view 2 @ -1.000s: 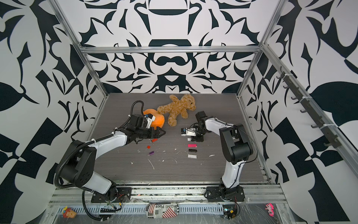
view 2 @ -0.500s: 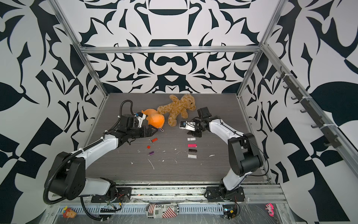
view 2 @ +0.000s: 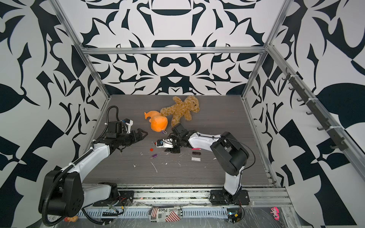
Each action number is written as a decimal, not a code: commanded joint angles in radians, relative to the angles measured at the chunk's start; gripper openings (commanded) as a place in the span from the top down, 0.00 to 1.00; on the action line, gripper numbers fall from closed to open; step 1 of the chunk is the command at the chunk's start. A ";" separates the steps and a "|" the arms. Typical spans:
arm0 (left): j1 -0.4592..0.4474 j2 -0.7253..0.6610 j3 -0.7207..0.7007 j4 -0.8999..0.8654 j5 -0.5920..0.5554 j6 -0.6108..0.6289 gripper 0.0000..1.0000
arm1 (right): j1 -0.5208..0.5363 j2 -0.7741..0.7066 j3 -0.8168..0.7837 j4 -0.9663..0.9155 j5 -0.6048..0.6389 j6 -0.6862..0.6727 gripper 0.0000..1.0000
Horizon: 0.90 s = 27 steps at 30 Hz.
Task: Close the usb drive cover
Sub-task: Pick up the cover from the center of the board.
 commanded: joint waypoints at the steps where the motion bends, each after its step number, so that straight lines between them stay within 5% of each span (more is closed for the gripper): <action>1: 0.012 -0.016 -0.018 -0.090 0.014 0.001 0.05 | 0.001 0.023 0.078 0.052 -0.015 0.020 0.65; 14: 0.019 -0.005 0.002 -0.145 -0.004 0.020 0.12 | 0.003 0.209 0.346 -0.189 -0.140 -0.302 0.66; 27: 0.115 0.081 0.067 -0.148 0.094 0.005 0.12 | 0.037 0.353 0.549 -0.347 -0.167 -0.392 0.65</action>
